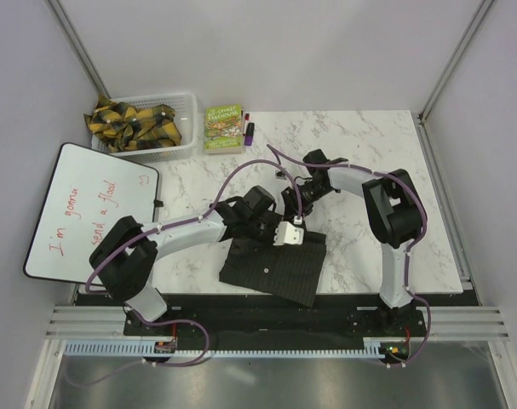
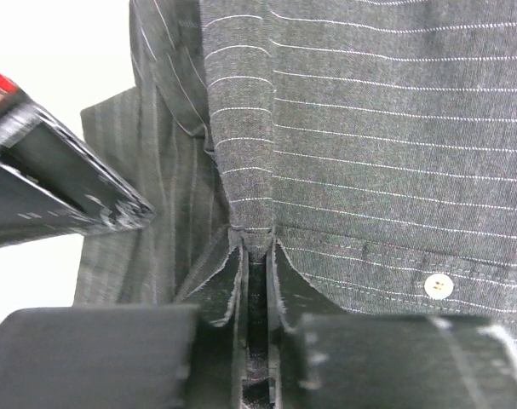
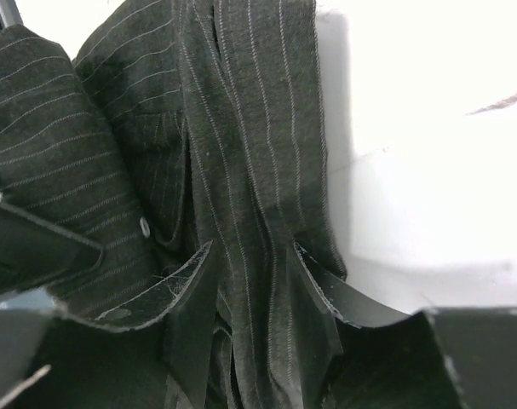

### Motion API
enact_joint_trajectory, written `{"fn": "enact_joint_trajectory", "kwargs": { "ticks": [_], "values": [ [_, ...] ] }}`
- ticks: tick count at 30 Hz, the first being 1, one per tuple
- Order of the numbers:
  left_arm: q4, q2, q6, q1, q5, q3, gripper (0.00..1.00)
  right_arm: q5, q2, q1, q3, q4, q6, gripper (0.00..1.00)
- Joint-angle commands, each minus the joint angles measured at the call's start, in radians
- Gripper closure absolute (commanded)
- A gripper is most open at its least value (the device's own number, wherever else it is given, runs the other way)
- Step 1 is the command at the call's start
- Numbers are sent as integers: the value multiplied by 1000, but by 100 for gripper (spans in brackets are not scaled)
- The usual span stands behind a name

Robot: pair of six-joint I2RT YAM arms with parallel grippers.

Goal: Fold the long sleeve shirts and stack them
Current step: Fold the shirt

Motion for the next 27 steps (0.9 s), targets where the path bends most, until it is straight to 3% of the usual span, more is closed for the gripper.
{"fn": "enact_joint_trajectory", "kwargs": {
  "ticks": [1,7,12,27],
  "values": [
    [-55,-18,2,5,-7,2,84,36,-87,-7,21,-9,5,54],
    [-68,22,53,19,-17,52,66,147,-50,-5,26,-22,-26,52],
    [-96,51,98,54,-12,107,54,147,-33,-5,66,-22,-26,51],
    [-180,140,139,96,43,230,44,153,16,-13,190,-57,-40,50]
  ]
}}
